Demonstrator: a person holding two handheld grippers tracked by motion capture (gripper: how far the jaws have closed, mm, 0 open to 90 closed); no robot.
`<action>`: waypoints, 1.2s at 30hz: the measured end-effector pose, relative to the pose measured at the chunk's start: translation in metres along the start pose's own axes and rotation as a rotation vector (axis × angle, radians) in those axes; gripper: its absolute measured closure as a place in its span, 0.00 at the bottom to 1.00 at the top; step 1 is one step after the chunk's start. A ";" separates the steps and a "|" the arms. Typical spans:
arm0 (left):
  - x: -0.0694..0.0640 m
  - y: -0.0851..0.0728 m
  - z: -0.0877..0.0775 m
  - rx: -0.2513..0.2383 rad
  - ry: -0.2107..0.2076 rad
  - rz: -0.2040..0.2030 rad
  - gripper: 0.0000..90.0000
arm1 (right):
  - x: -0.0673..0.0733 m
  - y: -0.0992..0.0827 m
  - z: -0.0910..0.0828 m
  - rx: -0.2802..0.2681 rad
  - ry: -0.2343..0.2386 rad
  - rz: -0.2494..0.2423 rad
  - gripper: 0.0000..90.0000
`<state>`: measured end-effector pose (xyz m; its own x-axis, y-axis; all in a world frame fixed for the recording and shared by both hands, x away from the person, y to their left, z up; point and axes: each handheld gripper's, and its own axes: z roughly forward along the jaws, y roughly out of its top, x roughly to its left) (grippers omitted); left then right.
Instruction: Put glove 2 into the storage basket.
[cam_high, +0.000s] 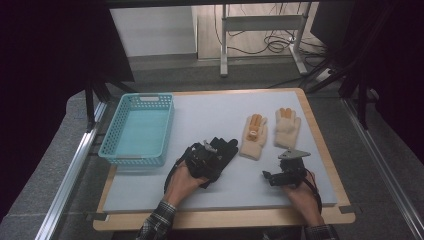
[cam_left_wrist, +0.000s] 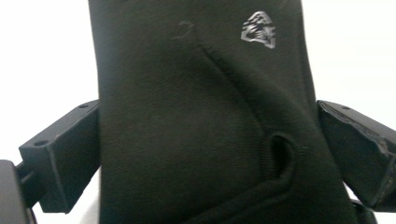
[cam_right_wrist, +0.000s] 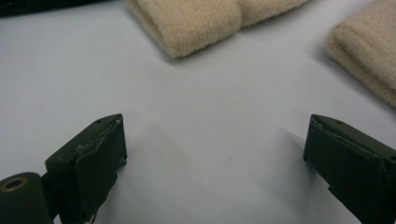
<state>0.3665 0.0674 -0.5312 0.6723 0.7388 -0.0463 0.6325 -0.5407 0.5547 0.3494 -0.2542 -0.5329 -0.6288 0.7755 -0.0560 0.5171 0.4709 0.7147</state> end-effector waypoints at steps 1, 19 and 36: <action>0.003 -0.001 -0.001 -0.009 -0.005 -0.008 0.03 | 0.000 0.000 0.000 0.000 0.000 0.002 0.06; 0.021 0.002 -0.021 -0.026 0.018 -0.044 0.68 | 0.000 0.000 0.000 0.000 0.000 0.001 0.06; 0.045 0.030 -0.069 -0.084 0.086 -0.082 0.68 | 0.000 0.000 0.000 0.001 0.001 0.004 0.06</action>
<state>0.3894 0.1121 -0.4591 0.5819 0.8128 -0.0251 0.6472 -0.4442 0.6196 0.3492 -0.2540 -0.5328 -0.6275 0.7769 -0.0525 0.5200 0.4683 0.7144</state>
